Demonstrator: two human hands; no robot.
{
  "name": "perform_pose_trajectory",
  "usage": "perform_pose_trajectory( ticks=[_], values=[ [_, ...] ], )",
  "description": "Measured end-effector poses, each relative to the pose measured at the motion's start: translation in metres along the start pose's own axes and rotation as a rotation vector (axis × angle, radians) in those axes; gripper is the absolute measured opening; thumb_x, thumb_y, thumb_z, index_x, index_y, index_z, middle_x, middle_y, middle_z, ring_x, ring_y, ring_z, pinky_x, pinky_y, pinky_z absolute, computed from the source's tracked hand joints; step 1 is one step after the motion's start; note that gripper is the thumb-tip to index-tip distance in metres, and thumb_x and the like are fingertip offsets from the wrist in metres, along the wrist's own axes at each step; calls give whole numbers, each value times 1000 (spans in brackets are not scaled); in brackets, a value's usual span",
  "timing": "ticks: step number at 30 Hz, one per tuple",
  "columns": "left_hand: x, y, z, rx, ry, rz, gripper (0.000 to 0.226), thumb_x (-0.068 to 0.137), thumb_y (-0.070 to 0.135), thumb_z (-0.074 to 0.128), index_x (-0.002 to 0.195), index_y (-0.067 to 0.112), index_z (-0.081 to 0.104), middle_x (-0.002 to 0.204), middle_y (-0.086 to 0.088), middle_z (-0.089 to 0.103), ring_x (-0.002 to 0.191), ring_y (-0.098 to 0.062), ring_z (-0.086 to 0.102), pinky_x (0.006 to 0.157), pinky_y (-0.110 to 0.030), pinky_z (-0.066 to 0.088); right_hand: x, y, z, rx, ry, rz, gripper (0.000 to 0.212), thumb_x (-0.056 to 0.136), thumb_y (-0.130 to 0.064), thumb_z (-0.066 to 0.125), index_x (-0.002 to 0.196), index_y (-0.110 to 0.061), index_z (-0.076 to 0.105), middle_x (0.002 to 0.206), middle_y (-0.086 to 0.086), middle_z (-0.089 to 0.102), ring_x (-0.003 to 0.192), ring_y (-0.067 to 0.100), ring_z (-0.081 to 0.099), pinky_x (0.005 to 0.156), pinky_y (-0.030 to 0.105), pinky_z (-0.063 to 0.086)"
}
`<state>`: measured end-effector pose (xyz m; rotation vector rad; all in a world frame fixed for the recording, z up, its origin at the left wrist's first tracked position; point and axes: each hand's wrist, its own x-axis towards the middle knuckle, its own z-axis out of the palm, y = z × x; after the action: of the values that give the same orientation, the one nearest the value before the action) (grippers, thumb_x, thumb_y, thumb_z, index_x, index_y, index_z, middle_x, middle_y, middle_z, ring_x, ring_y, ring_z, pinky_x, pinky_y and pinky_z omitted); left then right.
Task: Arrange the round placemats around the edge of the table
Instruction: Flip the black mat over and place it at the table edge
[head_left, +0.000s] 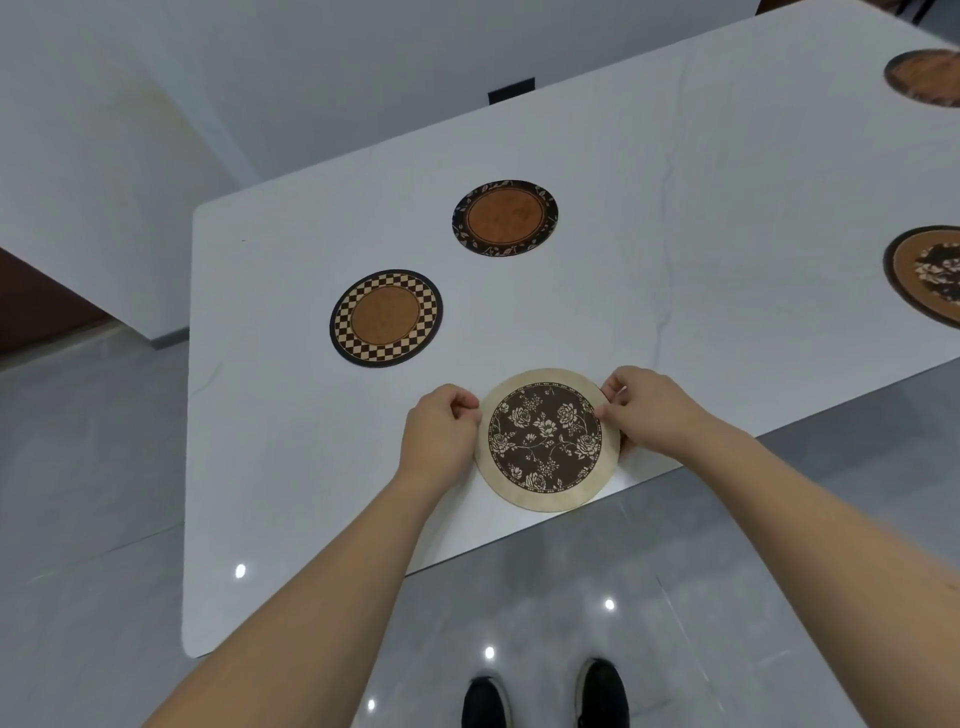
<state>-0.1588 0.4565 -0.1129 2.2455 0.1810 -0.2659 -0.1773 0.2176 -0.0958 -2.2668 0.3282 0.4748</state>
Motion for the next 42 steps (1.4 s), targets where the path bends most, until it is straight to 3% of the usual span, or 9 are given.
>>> perform_pose_trajectory(
  ticks=[5,14,20,23,26,30,36,42],
  values=[
    [-3,-1,2,9,13,15,15,83,11,58,82,23,66,78,10,65,73,-6,59,62,-18,41,1,1,-1,-8,-10,-3,7,85,-15,63,88,-15,56,89,7,68,78,26,64,78,36,52],
    [-5,-2,5,-3,37,18,12,85,12,59,85,21,67,79,10,66,74,-5,59,63,-16,40,0,-1,-3,-39,-31,-5,7,85,-15,62,86,-15,55,88,5,66,76,24,62,74,34,50],
    [-8,-2,6,-7,54,30,12,85,12,59,83,22,65,78,12,65,76,-3,59,63,-13,40,3,-3,-3,-49,-42,18,7,84,-12,60,90,-9,57,89,7,67,76,26,65,77,41,55],
    [-10,-2,8,-11,67,34,12,85,12,59,83,22,65,77,11,64,75,-3,58,63,-13,40,4,-6,-2,-123,-56,27,8,84,-13,57,90,-8,56,90,9,65,78,29,66,76,45,56],
    [-10,0,10,1,82,34,12,85,12,58,82,22,64,76,11,64,73,-3,58,62,-13,39,4,-9,-1,-259,-64,53,7,85,-18,55,86,-12,51,89,8,60,77,28,64,71,39,55],
    [-11,1,12,33,103,43,14,84,11,55,82,22,63,74,12,63,73,-2,57,61,-12,38,5,-11,-2,-372,-63,89,22,85,-26,60,74,-14,46,73,3,49,76,28,56,59,30,40],
    [-9,1,9,67,83,44,14,83,11,54,84,22,64,77,12,64,74,-1,58,60,-11,37,6,-9,-4,-359,-83,112,39,84,-31,64,59,-14,39,64,3,46,74,28,54,56,29,35],
    [-10,2,9,50,92,20,16,81,10,53,84,21,65,78,11,65,75,-2,59,61,-11,37,7,-2,-3,-264,-83,124,27,84,-35,64,91,-10,57,85,7,60,83,27,60,67,30,44]
  ],
)
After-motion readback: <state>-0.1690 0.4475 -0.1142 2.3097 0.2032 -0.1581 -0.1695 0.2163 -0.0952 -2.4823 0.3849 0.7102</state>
